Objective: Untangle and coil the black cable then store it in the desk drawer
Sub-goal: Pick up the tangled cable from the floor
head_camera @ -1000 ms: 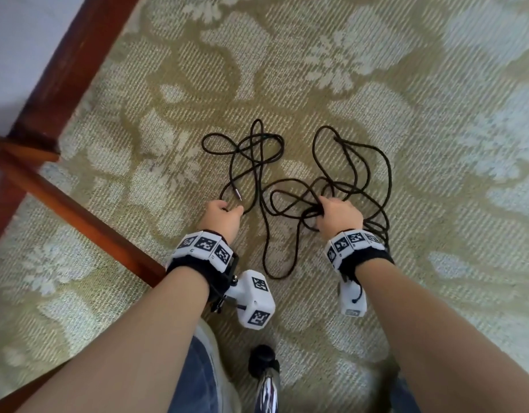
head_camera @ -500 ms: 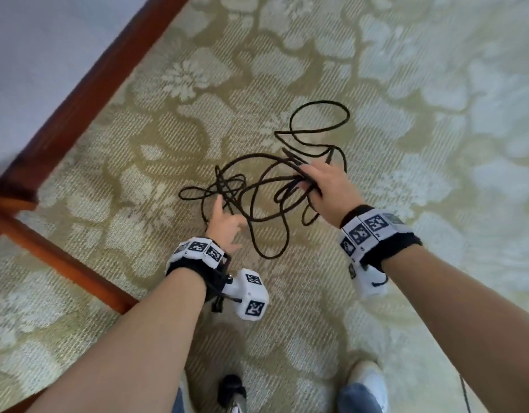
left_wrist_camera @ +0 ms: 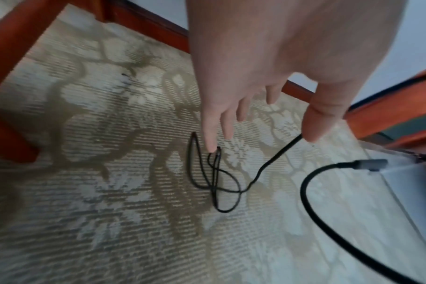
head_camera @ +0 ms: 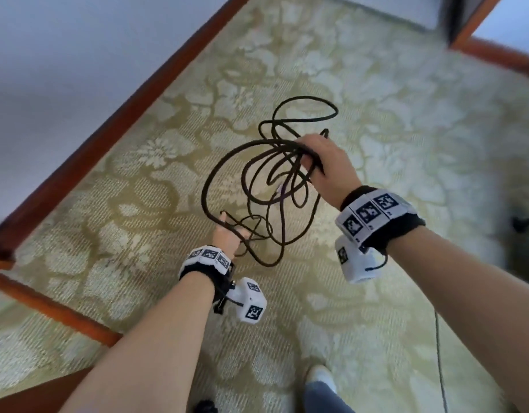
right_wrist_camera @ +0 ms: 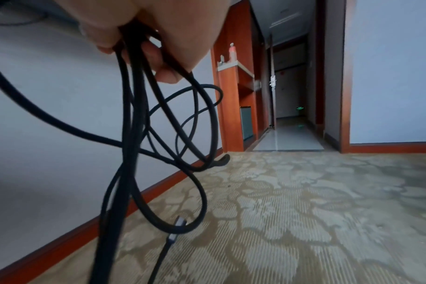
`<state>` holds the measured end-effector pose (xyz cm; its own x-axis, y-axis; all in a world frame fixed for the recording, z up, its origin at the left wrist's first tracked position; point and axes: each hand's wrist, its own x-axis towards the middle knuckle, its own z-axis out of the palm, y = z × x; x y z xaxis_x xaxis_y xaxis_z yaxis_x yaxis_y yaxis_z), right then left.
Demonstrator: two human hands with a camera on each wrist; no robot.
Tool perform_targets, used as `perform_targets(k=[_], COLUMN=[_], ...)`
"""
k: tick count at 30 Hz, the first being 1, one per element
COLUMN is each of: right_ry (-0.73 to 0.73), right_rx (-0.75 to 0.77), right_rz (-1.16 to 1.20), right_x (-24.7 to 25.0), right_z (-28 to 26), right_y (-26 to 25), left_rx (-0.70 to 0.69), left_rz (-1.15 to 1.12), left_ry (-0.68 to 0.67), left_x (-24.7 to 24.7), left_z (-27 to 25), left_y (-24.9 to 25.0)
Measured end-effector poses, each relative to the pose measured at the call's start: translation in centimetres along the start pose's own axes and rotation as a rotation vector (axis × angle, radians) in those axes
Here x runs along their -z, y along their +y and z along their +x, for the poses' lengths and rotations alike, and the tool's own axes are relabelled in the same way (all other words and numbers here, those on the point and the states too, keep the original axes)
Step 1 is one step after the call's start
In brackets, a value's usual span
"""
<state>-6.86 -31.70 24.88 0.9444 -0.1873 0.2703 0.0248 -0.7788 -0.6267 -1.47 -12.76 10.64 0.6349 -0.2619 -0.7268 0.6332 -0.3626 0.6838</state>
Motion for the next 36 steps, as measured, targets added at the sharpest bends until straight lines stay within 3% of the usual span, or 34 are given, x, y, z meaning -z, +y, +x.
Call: perform_targets(k=[8, 12, 16, 19, 23, 27, 33, 36], right_ry=[0.143, 0.202, 0.334, 0.363, 0.318, 0.282, 0.043, 0.02], right_rx=[-0.035, -0.053, -0.06, -0.016, -0.067, -0.229, -0.309, -0.334], right_rz=[-0.089, -0.149, -0.174, -0.236, -0.272, -0.276, -0.341, -0.273], right_x=[11.9, 17.6, 23.2, 26.2, 27.8, 28.2, 24.5, 22.5], right_z=[-1.1, -2.8, -4.3, -5.6, -8.0, -10.0, -10.7, -10.6], right_y=[-4.3, -6.5, -8.4, -10.0, -10.7, -10.7, -13.4, -14.7], left_rx=[-0.182, -0.149, -0.315, -0.3, -0.54, -0.638, -0.879, -0.995], left_rz=[0.354, 0.371, 0.487, 0.421, 0.356, 0.112, 0.321, 0.389], left_ry=[-0.134, -0.221, -0.231, -0.226, -0.176, -0.341, -0.443, -0.459], left_x=[-6.2, -8.7, -10.1, -10.4, -10.0, -9.4, -9.2, -9.2], left_z=[-5.7, -9.2, -10.3, -13.1, -21.7, -26.8, -32.6, -33.6], left_y=[4.2, 6.5, 7.2, 9.0, 15.0, 19.2, 20.8, 20.9])
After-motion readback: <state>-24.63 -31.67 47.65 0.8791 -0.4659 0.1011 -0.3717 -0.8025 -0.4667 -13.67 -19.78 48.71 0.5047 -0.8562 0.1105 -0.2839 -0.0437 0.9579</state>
